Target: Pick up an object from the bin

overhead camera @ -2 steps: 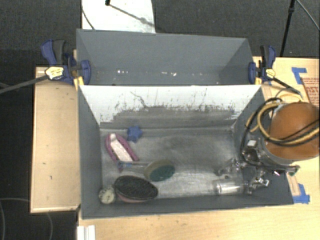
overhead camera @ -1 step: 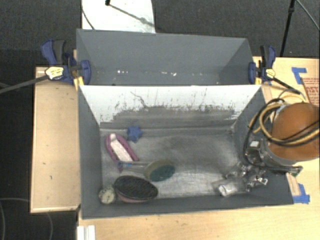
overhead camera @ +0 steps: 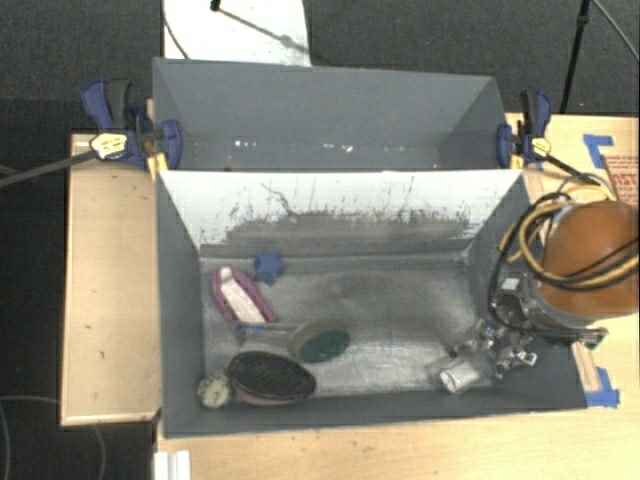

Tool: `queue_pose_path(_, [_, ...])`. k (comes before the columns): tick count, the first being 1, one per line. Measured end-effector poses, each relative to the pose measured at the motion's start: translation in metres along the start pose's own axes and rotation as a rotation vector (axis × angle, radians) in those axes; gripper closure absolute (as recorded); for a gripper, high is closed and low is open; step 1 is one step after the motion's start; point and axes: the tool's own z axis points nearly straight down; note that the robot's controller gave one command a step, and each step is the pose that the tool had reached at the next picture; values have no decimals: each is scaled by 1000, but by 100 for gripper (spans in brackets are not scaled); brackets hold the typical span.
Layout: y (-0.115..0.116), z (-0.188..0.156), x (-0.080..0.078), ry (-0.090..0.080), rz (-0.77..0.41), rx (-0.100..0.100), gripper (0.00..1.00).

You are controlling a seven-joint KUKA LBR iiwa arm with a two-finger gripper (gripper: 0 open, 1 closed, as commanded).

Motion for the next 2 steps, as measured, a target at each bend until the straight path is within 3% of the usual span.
queue_pose_path(1, [-2, -84, -2, 4, 4, 2, 100])
queue_pose_path(2, [-3, -98, -3, 5, 11, -2, 100])
